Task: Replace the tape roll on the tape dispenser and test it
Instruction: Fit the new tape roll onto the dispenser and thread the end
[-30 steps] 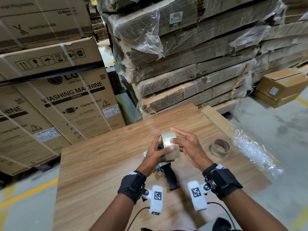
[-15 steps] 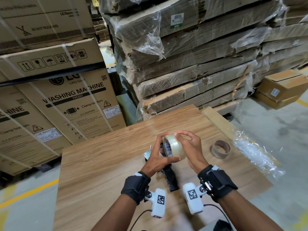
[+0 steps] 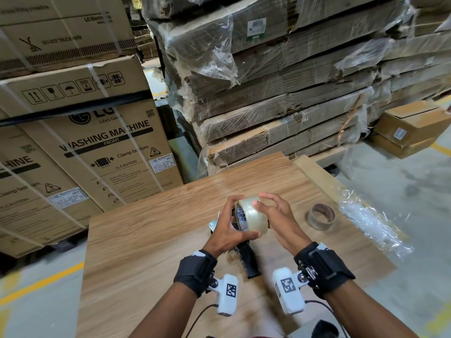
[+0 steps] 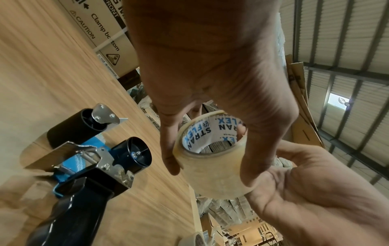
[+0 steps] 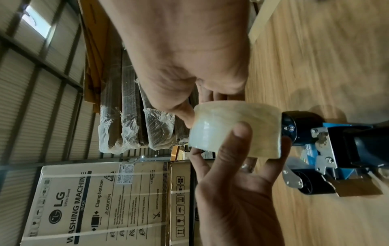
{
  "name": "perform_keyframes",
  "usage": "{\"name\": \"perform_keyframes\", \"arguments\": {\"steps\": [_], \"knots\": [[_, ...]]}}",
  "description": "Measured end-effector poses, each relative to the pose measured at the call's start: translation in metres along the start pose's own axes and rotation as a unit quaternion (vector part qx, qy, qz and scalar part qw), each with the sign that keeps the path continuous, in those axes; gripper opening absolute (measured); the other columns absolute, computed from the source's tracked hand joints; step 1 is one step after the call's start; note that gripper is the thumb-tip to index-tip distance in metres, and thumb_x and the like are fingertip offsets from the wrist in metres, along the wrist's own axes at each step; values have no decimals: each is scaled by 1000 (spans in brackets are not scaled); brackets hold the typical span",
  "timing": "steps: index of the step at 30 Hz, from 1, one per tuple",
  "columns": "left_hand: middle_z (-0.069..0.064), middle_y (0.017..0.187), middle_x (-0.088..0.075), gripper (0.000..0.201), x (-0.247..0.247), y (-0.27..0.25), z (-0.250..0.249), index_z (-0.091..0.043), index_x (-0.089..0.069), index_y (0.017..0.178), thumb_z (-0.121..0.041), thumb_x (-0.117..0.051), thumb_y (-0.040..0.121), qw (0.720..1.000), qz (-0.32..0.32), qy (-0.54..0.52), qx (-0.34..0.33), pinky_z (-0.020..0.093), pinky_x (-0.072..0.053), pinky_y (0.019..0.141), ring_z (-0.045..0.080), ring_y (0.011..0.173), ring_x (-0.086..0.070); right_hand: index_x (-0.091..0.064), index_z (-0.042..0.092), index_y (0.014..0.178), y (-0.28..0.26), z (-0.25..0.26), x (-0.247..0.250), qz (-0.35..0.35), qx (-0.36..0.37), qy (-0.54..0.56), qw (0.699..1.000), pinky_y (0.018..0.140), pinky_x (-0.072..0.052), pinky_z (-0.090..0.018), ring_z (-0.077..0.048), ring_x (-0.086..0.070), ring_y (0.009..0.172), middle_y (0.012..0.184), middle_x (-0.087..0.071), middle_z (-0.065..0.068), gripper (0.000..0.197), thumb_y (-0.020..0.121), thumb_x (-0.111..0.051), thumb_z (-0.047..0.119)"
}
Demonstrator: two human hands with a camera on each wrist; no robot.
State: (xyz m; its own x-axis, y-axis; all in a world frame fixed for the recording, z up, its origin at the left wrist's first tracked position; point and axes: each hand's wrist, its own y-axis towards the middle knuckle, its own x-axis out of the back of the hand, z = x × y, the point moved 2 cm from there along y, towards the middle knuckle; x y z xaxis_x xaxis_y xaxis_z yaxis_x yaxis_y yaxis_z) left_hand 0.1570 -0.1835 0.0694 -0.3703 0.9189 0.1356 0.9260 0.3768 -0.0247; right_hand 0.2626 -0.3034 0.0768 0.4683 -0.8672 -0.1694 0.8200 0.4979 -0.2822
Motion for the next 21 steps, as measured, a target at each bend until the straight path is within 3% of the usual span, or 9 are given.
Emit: {"name": "perform_keyframes", "arguments": {"steps": [5, 9, 11, 13, 15, 17, 19, 21], "knots": [[13, 116, -57, 87, -7, -2, 3, -32, -43, 127, -11, -93, 59, 999, -8, 31, 0, 55, -60, 78, 41, 98, -64, -62, 8, 115, 1, -3, -2, -53, 11, 0, 999, 45, -50, -20, -6, -68, 51, 80, -72, -8, 30, 90, -78, 17], [12, 116, -58, 91, -11, -1, 4, -34, -41, 129, -24, -95, 56, 998, -25, 64, -11, 59, -57, 82, 34, 100, -65, -64, 11, 95, 3, -5, -4, -68, 24, -40, 997, 60, -53, -28, -15, -66, 63, 82, -74, -13, 31, 85, -82, 34], [6, 121, -57, 92, -8, 1, 5, -34, -40, 129, -25, -96, 56, 997, -32, 65, -13, 55, -58, 84, 29, 104, -66, -65, 10, 95, 3, -1, -5, -29, 14, -48, 998, 60, -53, -27, -12, -68, 66, 82, -74, -6, 36, 91, -74, 44], [-2, 124, -55, 93, -2, 3, 8, -33, -41, 129, -25, -97, 55, 998, -30, 52, -6, 50, -59, 87, 22, 108, -65, -67, 14, 105, 2, 2, -5, 25, -5, -55, 998, 74, -56, -35, -19, -72, 85, 99, -77, -9, 41, 93, -67, 53], [-7, 127, -53, 90, 5, 5, 7, -35, -47, 127, -36, -97, 53, 997, -38, 73, -4, 43, -58, 91, 14, 113, -60, -64, 19, 114, 4, 4, -1, 74, -10, -68, 995, 80, -52, -38, -25, -71, 94, 112, -77, -14, 32, 88, -75, 35], [-6, 128, -50, 82, 10, 8, 5, -32, -55, 126, -47, -90, 54, 991, -47, 120, -21, 33, -55, 93, 4, 113, -54, -58, 17, 121, 5, 1, 4, 121, -6, -95, 988, 82, -52, -36, -23, -71, 91, 108, -79, -14, 42, 86, -78, 6], [-2, 128, -49, 64, 10, 10, -1, -24, -63, 124, -43, -81, 65, 987, -39, 147, -51, 20, -53, 84, 1, 104, -54, -58, 19, 120, 6, -1, 7, 139, 5, -126, 982, 89, -54, -41, -21, -73, 90, 102, -81, -11, 48, 81, -81, 5], [1, 120, -56, 47, 10, 12, -9, -19, -69, 118, -35, -75, 75, 981, -35, 179, -71, 16, -50, 75, 7, 97, -57, -62, 24, 116, 7, 1, 8, 137, 18, -139, 981, 95, -53, -42, -21, -74, 91, 98, -82, -9, 50, 72, -83, 18]]}}
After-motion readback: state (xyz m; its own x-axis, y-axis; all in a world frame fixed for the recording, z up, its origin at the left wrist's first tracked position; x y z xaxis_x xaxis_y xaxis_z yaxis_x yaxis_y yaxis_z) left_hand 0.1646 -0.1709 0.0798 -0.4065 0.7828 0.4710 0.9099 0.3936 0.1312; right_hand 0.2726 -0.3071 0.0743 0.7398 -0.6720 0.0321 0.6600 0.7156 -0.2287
